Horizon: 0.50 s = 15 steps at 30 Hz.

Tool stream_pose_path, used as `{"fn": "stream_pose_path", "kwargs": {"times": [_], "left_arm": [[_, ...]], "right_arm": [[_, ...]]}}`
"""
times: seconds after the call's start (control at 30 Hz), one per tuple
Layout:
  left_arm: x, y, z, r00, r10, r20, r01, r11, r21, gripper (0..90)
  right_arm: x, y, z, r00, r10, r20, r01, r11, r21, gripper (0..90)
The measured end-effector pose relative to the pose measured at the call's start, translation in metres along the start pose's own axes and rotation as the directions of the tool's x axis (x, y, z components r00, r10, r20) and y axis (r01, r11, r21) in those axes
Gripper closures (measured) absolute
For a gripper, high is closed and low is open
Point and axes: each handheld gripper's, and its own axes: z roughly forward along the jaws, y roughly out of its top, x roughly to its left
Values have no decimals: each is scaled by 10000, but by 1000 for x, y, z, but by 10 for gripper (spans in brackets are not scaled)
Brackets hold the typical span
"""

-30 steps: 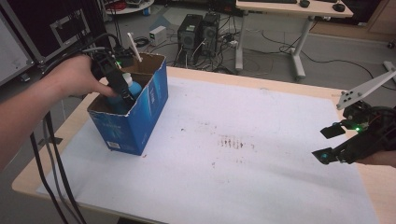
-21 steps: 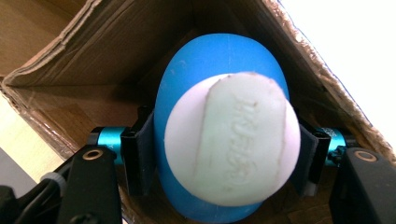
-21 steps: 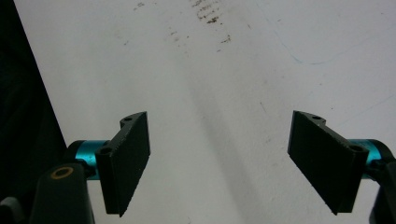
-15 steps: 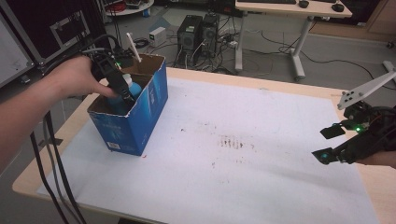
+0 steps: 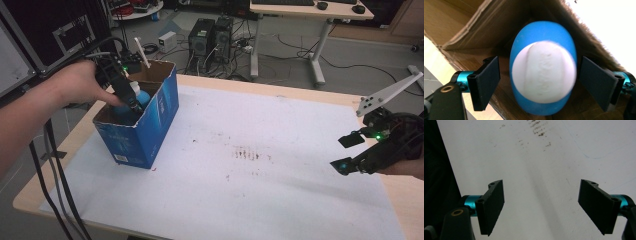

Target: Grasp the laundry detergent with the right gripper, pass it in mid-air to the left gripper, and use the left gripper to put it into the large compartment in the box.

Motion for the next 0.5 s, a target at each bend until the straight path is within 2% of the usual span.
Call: {"fn": "stream_pose_path", "kwargs": {"times": [0.2,0.33,0.37,0.43,0.47,0.5], "left_arm": [[-6,5,-21,9989,350,-308,-355,9993,-141,179],[-12,11,-41,9959,634,-645,-665,9967,-469,179],[-12,11,-41,9959,634,-645,-665,9967,-469,179],[-20,19,-57,9918,1022,-765,-1072,9921,-653,178],[-20,19,-57,9918,1022,-765,-1072,9921,-653,178],[-28,26,-66,9886,1341,-689,-1395,9870,-798,179]], "right_arm": [[1,1,-2,10000,-65,-22,65,9999,-145,207],[2,1,-4,10000,-88,-38,87,9998,-154,207],[2,1,-4,10000,-59,-57,58,9998,-193,206],[2,1,-5,10000,6,-42,-7,9998,-200,206],[3,0,-5,10000,-2,-95,-1,9997,-254,206],[3,0,-5,9999,51,-122,-55,9996,-279,206]]}}
